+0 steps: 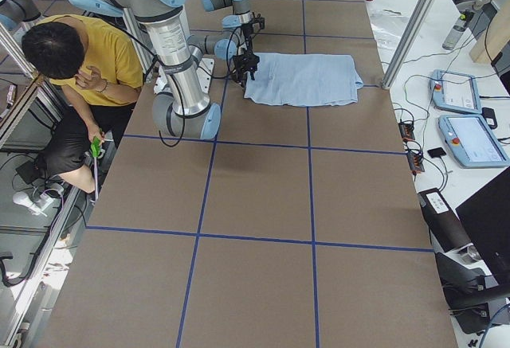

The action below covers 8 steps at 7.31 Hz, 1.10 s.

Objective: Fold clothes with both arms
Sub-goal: 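Lower both grippers and grasp the near corners of the shirt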

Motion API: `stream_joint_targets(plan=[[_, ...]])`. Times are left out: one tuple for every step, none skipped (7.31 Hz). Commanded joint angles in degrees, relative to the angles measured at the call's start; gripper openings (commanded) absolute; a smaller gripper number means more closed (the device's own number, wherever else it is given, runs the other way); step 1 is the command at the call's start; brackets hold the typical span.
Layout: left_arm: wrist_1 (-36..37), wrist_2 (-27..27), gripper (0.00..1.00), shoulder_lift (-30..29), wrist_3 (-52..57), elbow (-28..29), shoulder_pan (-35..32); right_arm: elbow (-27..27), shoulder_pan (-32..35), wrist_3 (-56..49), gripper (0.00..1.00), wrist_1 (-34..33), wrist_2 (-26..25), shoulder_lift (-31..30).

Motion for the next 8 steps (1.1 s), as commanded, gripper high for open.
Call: stream_joint_targets(plan=[[-0.1, 0.0, 0.0, 0.0, 0.0, -0.1, 0.0, -1.3, 0.0, 0.5, 0.47, -0.2, -0.4, 0.3], [-0.1, 0.0, 0.0, 0.0, 0.0, -0.1, 0.0, -1.3, 0.1, 0.6, 0.32, -0.3, -0.4, 0.7], [-0.1, 0.0, 0.0, 0.1, 0.0, -0.1, 0.0, -1.2, 0.2, 0.6, 0.0, -0.2, -0.4, 0.9], [-0.1, 0.0, 0.0, 0.1, -0.1, -0.1, 0.0, -1.2, 0.2, 0.6, 0.0, -0.1, -0.4, 0.9], [-0.1, 0.0, 0.0, 0.1, -0.1, -0.1, 0.0, -1.2, 0.3, 0.6, 0.0, -0.1, -0.6, 0.9], [-0.1, 0.0, 0.0, 0.0, -0.1, -0.1, 0.0, -1.1, 0.4, 0.7, 0.0, -0.1, -0.9, 0.9], [-0.1, 0.0, 0.0, -0.1, 0.0, -0.9, 0.0, -0.5, 1.0, 0.6, 0.0, -0.1, -1.0, 0.8], [0.0, -0.4, 0.0, 0.2, 0.1, -3.7, 0.0, 0.9, 1.5, -0.1, 0.0, -0.1, -0.9, -0.1]])
